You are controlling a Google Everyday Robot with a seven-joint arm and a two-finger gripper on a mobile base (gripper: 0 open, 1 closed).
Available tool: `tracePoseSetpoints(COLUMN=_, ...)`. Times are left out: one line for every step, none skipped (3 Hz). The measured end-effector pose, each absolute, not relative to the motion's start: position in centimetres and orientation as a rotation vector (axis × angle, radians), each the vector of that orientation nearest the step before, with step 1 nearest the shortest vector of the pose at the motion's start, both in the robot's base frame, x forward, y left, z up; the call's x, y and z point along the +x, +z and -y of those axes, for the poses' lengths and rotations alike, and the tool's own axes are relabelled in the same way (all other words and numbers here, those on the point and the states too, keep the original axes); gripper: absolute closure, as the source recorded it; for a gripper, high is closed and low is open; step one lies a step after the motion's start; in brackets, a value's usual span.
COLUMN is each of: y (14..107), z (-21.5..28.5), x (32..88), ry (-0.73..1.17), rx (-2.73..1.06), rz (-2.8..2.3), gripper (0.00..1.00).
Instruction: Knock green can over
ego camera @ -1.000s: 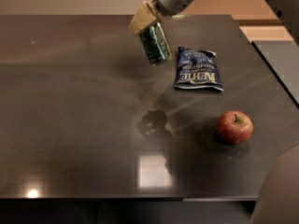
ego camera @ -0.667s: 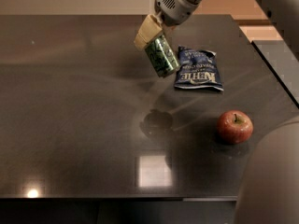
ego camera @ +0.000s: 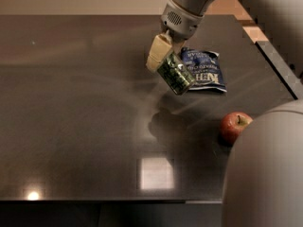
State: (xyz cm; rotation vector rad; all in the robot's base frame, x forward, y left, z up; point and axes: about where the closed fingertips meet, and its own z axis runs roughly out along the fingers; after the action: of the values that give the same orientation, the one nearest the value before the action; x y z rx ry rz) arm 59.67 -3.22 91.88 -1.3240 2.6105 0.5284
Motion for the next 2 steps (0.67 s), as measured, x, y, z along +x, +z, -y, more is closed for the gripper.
tracePoseSetpoints(y=90.4, z=4.2, x=59.1, ry=0.482, rx=-1.361, rz=-2.669, gripper=0.6)
tracePoseSetpoints(y=88.9, z=5.0, x=58.6, ry=0.439, rx=-1.392, rz=-2.712, gripper=0.37)
